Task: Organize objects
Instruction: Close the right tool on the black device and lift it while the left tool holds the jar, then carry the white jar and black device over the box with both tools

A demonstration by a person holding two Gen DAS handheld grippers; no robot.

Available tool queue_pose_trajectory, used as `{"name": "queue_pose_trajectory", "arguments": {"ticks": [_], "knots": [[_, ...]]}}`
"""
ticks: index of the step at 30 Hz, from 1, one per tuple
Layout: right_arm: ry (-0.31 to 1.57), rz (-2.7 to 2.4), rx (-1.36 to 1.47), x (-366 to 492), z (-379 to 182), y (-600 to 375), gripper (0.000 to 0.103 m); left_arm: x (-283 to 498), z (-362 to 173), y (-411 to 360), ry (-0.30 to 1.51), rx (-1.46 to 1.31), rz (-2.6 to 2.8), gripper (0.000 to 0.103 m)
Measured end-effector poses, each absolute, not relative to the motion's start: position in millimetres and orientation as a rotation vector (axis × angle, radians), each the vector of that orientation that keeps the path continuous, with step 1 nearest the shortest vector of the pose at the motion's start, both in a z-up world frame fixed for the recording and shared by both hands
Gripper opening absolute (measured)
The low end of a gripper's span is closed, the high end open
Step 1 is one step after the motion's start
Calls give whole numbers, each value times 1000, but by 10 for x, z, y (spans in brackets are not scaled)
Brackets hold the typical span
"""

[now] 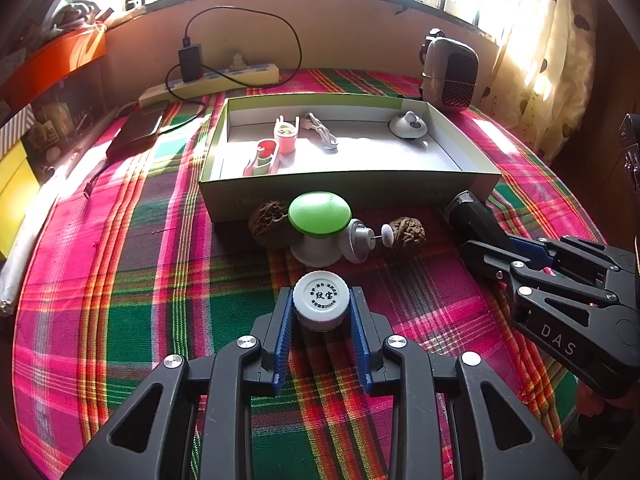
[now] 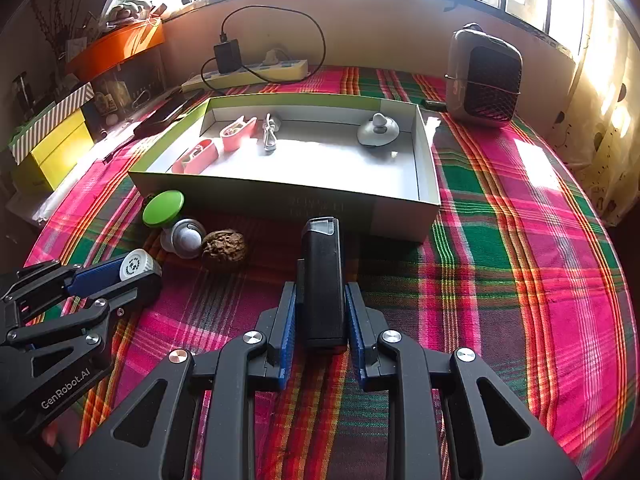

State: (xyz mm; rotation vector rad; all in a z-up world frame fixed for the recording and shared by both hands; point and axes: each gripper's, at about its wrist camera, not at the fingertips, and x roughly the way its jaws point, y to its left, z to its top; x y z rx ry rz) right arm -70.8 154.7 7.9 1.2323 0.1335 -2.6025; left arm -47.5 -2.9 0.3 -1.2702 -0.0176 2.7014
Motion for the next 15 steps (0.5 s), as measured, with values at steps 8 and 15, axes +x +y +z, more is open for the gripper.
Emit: {"name": "queue_pose_trajectory", "arguments": {"ticks": [8,15], "knots": [[124,-2606,1208,-663,152,1557,24,-442,59,-26,-15,-1245,2711,25],[104,-2607,1175,-627,266,1576,24,-391,176,-16,-7,-1209,2731,25]]}}
